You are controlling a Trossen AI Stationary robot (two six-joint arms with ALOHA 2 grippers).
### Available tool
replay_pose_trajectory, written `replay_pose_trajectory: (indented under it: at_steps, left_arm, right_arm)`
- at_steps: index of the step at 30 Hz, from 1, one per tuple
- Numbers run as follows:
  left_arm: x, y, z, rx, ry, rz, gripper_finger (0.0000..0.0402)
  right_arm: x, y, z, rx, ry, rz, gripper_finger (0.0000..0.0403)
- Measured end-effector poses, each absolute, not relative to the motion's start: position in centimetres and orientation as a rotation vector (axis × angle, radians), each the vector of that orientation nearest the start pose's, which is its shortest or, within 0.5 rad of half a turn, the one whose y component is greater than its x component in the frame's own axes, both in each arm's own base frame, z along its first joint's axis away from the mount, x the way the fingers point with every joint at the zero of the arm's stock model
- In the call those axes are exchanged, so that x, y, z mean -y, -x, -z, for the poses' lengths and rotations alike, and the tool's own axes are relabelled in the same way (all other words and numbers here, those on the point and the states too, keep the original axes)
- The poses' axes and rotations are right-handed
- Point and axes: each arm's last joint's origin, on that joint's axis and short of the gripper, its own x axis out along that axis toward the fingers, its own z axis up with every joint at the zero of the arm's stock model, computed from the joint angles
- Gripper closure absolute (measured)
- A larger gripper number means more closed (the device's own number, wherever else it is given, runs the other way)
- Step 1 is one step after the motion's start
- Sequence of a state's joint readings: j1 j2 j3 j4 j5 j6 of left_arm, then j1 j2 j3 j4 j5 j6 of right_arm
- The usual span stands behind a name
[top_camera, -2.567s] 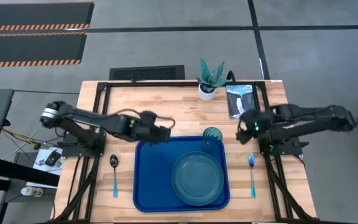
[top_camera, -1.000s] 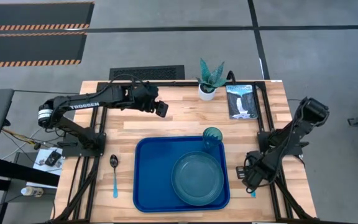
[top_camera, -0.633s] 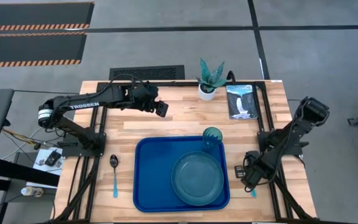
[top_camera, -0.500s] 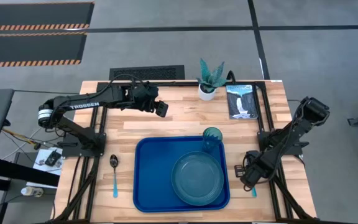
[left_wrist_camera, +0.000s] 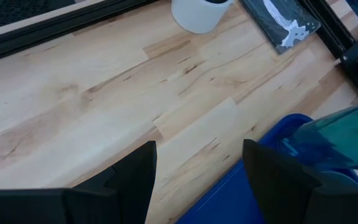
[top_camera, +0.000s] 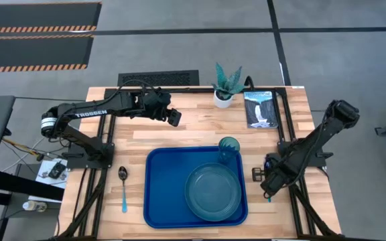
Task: Pick and place plate/cup/fork/spoon on tray
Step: Put the blue fork on the blue tray to the left of the blue plate
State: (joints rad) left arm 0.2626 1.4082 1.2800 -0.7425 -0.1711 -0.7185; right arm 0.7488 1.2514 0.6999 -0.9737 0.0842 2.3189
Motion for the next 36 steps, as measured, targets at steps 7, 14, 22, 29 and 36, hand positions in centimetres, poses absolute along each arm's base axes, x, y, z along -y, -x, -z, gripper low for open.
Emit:
replay_pose_trajectory:
  at_steps: [7, 14, 22, 29, 36]
  left_arm:
    - [-8.1, -28.0, -32.0, -0.672, 0.707, -0.692, 0.0178]
    - [-8.7, -28.8, -32.8, -0.565, 0.759, -0.605, 0.0178]
    - [-10.4, -29.0, -33.8, -0.433, 0.814, -0.552, 0.0178]
    - [-12.1, -29.2, -35.2, -0.272, 0.838, -0.47, 0.0187]
    - [-13.1, -29.3, -36.7, -0.127, 0.796, -0.426, 0.02]
  right_arm:
    - [-9.4, -12.8, -23.4, -0.939, -1.104, 1.109, 0.0392]
    - [-6.0, -13.4, -28.7, -0.795, -0.953, 1.001, 0.0388]
    - [-2.2, -16.4, -34.5, -0.69, -0.762, 0.894, 0.0385]
    - [0.5, -20.7, -37.6, -0.6, -0.598, 0.81, 0.0384]
    - [2.9, -25.9, -37.7, -0.606, -0.496, 0.676, 0.0382]
